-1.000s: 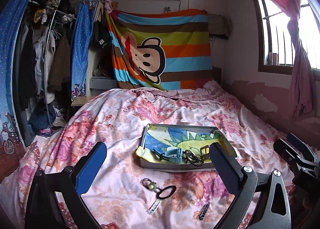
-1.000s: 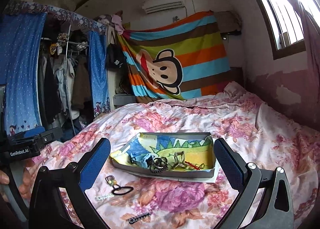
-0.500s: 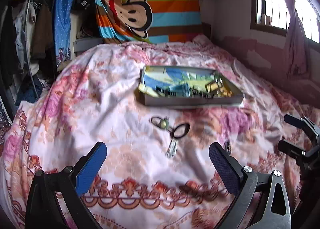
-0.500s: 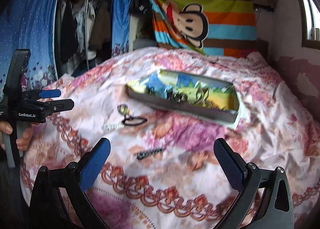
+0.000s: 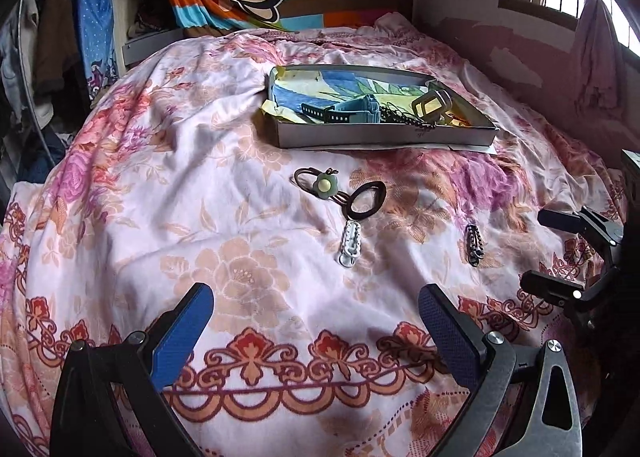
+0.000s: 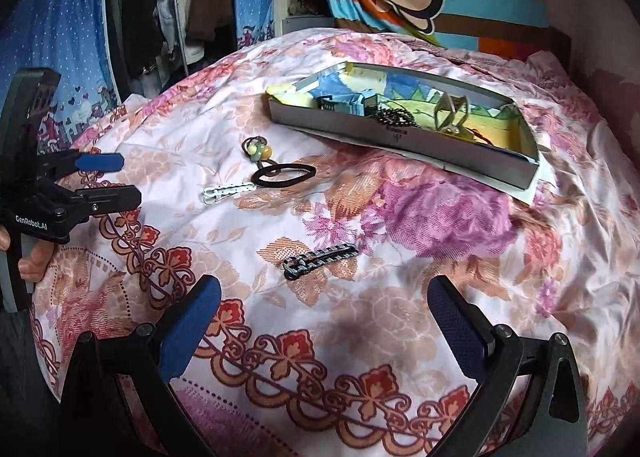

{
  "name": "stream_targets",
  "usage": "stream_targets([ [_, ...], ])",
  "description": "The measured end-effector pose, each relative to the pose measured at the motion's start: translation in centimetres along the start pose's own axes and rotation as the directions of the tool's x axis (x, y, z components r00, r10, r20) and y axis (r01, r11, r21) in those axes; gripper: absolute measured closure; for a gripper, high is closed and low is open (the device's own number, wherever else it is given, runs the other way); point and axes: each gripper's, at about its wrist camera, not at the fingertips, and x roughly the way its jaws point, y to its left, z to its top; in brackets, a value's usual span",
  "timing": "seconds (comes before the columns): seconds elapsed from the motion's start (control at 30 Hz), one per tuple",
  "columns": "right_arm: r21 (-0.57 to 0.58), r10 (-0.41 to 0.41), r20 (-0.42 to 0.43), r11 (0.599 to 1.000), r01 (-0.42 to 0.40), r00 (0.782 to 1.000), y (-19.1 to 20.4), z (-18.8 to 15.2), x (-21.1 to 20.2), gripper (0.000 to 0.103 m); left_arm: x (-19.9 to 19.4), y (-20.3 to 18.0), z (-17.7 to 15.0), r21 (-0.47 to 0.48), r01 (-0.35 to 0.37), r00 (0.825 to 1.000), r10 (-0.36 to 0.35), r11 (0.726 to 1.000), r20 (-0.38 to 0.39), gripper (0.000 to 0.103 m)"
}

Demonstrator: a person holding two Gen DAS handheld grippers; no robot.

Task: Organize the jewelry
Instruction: 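Grasp the white hair clip with the left gripper while the right gripper grasps the black-and-white bead bracelet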

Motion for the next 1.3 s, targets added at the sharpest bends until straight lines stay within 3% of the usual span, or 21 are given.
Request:
stream_targets([
  [0.23,-0.006,0.062,-0.052,0.998,-0.062,0.997,-1.0,0.9,2.3,0.002,1.9,-0.1,1.4,0.006,0.073,0.997,-0.072,0.997,-0.035,0.0],
  [0.47,0.002,0.1,-0.108,0.995,-0.1,0.989,-1.2,1.1,4.4,0.004,3.7,-0.5,2.3,0.007,0.162,0.984,-0.161,0.987,-0.072,0.036],
  [0.7,0.008,0.111,-0.148,0.994,-0.111,0.983,-1.2,1.0,5.6,0.023,6.3,-0.9,3.3,-0.005,0.229,0.966,-0.228,0.973,-0.12,0.06],
  [0.87,0.021,0.107,-0.15,0.994,-0.105,0.983,-1.2,1.1,5.5,0.03,8.2,-0.8,3.3,-0.036,0.208,0.96,-0.211,0.978,-0.184,0.069],
  [1.13,0.144,0.194,-0.16,0.975,-0.171,0.968,-1.6,1.2,6.0,0.031,8.6,-1.0,3.0,-0.029,0.182,0.963,-0.185,0.983,-0.196,0.07],
  [1.3,0.224,0.184,-0.155,0.963,-0.147,0.971,-2.1,0.9,6.7,0.038,8.9,-0.7,3.0,-0.05,0.164,0.966,-0.171,0.985,-0.194,0.079],
])
